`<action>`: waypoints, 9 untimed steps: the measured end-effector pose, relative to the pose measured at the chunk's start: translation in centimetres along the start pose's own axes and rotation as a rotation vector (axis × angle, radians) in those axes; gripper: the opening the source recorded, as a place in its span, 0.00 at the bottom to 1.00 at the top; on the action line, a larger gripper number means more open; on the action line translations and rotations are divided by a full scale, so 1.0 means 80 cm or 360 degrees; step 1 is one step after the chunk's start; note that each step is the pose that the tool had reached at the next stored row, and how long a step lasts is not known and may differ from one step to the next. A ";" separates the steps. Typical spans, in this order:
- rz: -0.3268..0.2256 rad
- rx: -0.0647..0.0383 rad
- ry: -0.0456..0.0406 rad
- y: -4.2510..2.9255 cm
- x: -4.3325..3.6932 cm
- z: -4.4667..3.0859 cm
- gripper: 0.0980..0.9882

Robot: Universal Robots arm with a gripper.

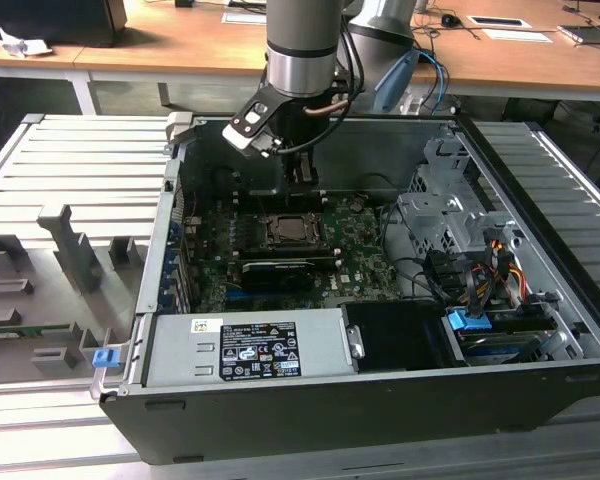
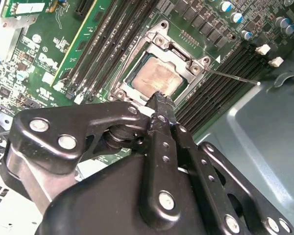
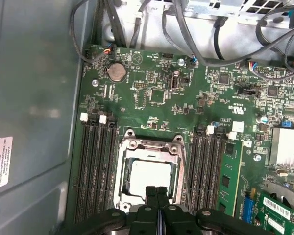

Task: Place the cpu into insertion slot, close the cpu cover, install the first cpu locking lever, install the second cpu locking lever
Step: 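Install the first cpu locking lever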

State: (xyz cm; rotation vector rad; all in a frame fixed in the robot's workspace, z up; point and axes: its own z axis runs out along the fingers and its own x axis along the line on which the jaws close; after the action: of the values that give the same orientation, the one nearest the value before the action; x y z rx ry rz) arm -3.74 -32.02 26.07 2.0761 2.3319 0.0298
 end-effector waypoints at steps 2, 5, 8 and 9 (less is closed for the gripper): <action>-0.0007 0.0000 0.0000 0.0000 0.000 0.0000 0.01; -0.0016 0.0000 0.0000 0.0000 0.000 0.0000 0.01; -0.0036 0.0000 0.0001 0.0000 0.000 0.0000 0.01; -0.0043 0.0000 0.0001 0.0000 0.000 0.0000 0.01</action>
State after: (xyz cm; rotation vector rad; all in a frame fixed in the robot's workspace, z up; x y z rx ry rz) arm -3.75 -32.02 26.07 2.0447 2.3599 0.0300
